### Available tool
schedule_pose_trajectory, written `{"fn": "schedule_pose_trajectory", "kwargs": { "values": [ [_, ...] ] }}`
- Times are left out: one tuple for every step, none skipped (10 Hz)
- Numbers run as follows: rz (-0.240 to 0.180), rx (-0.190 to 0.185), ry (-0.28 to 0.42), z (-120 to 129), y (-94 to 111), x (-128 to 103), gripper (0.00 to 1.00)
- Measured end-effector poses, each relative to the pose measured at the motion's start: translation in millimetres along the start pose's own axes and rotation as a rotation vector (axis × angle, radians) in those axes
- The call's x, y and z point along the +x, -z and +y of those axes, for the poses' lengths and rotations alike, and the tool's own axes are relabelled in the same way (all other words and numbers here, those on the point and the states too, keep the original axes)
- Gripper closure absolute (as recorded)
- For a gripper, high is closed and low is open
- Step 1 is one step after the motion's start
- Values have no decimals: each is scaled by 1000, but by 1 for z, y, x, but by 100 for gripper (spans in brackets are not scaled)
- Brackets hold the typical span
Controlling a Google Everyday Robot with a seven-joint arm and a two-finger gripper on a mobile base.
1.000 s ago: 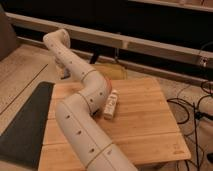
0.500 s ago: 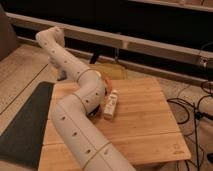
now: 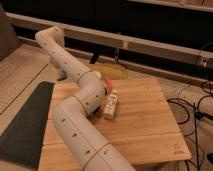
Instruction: Place the white sponge in the ceramic bowl
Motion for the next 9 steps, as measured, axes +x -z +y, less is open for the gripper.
{"fn": "schedule_pose_trajectory", "kwargs": {
  "values": [
    [-15,20,-19,-17,-13,4,100],
    [-28,26,-32,-27,-23,7,100],
    [-41,24,-43,-36,-37,10,100],
    [-55,16,-58,-44,-51,13,100],
    [-60,12,-70,-50,-59,17,100],
    [-59,4,-84,-55,-67,23,100],
    [-37,-10,-86,-54,-77,31,100],
    [-16,-27,-81,-49,-84,36,100],
    [-10,-33,-74,-46,-85,36,100]
  ]
}}
